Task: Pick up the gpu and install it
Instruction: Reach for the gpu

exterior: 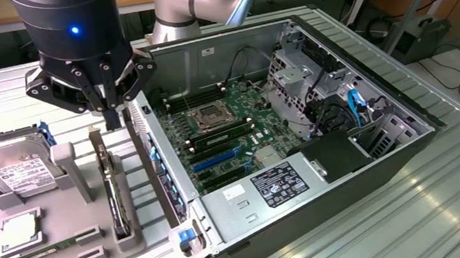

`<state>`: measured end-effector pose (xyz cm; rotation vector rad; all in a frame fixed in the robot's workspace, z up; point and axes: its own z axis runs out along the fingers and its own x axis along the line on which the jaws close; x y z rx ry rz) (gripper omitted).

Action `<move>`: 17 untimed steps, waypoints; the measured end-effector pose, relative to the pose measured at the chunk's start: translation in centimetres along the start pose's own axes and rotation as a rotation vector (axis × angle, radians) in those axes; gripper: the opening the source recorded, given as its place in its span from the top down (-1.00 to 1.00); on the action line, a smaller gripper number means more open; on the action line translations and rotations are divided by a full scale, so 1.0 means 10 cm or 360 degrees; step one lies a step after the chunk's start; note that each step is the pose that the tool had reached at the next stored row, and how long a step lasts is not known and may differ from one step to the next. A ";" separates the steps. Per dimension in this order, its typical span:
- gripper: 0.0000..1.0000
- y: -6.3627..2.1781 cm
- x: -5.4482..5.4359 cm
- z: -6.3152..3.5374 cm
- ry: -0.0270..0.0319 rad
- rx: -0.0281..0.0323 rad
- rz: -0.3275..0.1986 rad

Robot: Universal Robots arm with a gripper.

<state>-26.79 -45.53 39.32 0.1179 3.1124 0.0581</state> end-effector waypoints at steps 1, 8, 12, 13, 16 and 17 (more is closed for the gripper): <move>0.79 -0.012 0.00 -0.001 0.00001 0.00001 0.0000; 0.79 -0.093 0.02 -0.004 0.00001 0.00001 0.0000; 0.79 -0.126 0.04 -0.006 0.00001 0.00001 0.0000; 0.79 -0.138 0.04 -0.007 0.00001 0.00001 0.0000; 0.79 -0.161 0.06 -0.007 0.00001 0.00000 0.0000; 0.79 -0.166 0.07 -0.008 0.00000 0.00000 0.0000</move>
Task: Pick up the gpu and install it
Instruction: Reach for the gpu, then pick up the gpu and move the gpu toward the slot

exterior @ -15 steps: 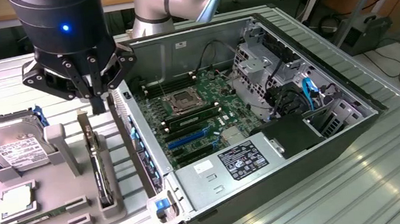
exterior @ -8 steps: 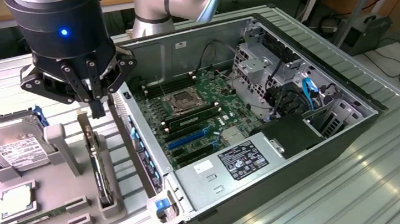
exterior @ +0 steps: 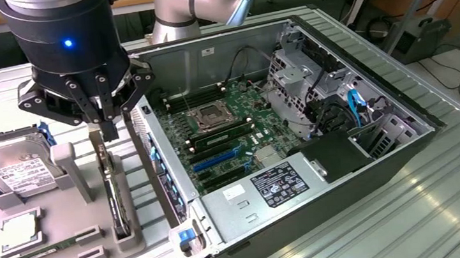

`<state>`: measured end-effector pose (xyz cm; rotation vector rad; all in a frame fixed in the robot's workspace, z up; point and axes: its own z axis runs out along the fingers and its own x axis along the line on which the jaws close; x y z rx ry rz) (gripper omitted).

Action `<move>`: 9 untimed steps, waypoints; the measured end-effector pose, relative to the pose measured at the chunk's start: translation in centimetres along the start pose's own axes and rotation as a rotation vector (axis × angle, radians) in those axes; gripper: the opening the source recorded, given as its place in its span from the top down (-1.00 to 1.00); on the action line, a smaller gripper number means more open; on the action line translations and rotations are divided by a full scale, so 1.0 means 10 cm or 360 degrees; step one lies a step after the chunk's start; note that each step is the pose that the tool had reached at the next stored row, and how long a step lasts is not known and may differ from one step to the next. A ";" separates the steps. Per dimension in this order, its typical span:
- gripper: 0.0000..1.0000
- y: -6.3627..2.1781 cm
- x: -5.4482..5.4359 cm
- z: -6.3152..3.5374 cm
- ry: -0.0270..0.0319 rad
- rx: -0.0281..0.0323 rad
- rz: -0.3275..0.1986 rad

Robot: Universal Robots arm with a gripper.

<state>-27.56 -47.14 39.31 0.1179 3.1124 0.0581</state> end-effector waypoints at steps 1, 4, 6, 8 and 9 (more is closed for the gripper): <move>0.79 -0.004 0.00 0.000 0.00000 0.00000 0.0000; 0.79 -0.011 0.01 -0.001 0.00001 0.00002 0.0000; 0.79 -0.012 0.01 -0.001 0.00001 0.00001 0.0000; 0.79 -0.012 0.01 -0.001 0.00001 0.00000 0.0000; 0.79 -0.012 0.01 -0.001 0.00000 0.00001 0.0000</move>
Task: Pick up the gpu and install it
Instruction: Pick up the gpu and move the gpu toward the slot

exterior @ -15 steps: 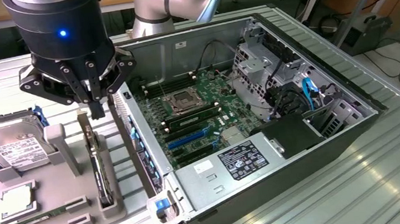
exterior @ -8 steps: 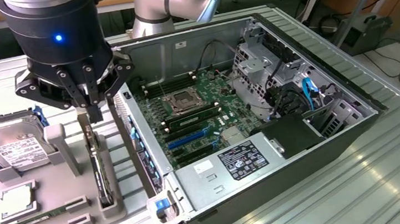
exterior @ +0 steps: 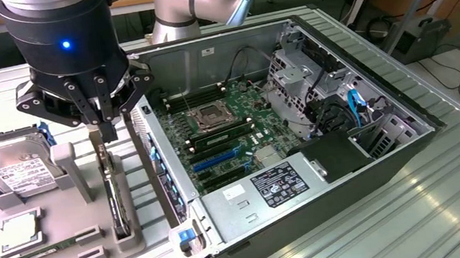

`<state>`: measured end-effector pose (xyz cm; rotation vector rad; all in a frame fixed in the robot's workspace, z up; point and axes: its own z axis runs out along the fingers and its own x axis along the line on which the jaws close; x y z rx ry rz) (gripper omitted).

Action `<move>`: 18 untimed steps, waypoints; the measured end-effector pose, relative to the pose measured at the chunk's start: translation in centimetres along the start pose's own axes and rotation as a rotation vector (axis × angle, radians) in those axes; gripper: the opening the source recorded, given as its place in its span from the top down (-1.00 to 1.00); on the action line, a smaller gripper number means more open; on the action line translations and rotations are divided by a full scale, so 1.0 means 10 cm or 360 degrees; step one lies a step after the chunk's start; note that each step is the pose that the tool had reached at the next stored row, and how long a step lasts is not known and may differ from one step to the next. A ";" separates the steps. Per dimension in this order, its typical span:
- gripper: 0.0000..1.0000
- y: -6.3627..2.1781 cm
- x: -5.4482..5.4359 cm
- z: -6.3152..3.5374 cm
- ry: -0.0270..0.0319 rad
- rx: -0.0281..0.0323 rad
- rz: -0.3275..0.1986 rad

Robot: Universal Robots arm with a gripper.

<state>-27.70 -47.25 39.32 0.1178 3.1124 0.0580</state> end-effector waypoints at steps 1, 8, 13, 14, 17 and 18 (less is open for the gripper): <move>0.79 0.000 0.00 0.000 0.00000 0.00000 0.0000; 0.79 0.000 0.00 0.000 0.00000 -0.00001 0.0000; 0.66 0.000 0.00 0.000 0.00000 0.00000 0.0000; 0.53 0.000 0.00 0.000 0.00000 0.00000 0.0000; 0.15 0.000 0.00 0.000 0.00001 -0.00001 0.0000; 0.15 0.000 0.00 0.000 0.00001 -0.00001 0.0000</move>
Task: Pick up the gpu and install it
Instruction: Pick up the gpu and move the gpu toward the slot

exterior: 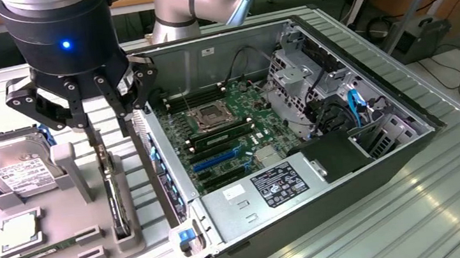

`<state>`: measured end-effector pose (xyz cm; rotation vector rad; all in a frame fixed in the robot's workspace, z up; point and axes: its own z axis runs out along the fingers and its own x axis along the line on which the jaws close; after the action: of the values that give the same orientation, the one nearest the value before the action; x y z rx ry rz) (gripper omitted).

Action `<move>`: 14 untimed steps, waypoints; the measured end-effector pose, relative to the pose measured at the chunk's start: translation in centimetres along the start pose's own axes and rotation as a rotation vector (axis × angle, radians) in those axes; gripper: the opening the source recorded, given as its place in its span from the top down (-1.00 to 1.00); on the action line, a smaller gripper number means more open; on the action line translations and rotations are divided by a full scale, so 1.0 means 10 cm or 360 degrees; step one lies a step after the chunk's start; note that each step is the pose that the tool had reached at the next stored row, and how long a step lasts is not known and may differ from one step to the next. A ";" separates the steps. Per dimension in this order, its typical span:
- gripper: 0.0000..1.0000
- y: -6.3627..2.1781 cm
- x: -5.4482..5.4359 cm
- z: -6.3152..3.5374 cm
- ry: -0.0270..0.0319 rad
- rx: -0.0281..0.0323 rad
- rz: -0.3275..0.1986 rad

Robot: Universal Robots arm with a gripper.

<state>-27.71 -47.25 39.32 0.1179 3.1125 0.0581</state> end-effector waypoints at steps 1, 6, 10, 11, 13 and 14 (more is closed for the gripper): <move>0.15 0.000 0.00 0.000 0.00000 0.00000 0.0000; 0.15 -0.001 0.02 0.016 0.00001 0.00000 0.0000; 0.15 0.001 0.03 0.048 0.00000 0.00001 0.0000; 0.15 0.001 0.04 0.054 0.00000 0.00001 0.0000; 0.15 0.000 0.04 0.065 0.00000 0.00000 0.0000; 0.15 -0.001 0.05 0.070 0.00000 0.00001 0.0000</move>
<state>-28.14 -47.20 38.61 0.1179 3.1125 0.0580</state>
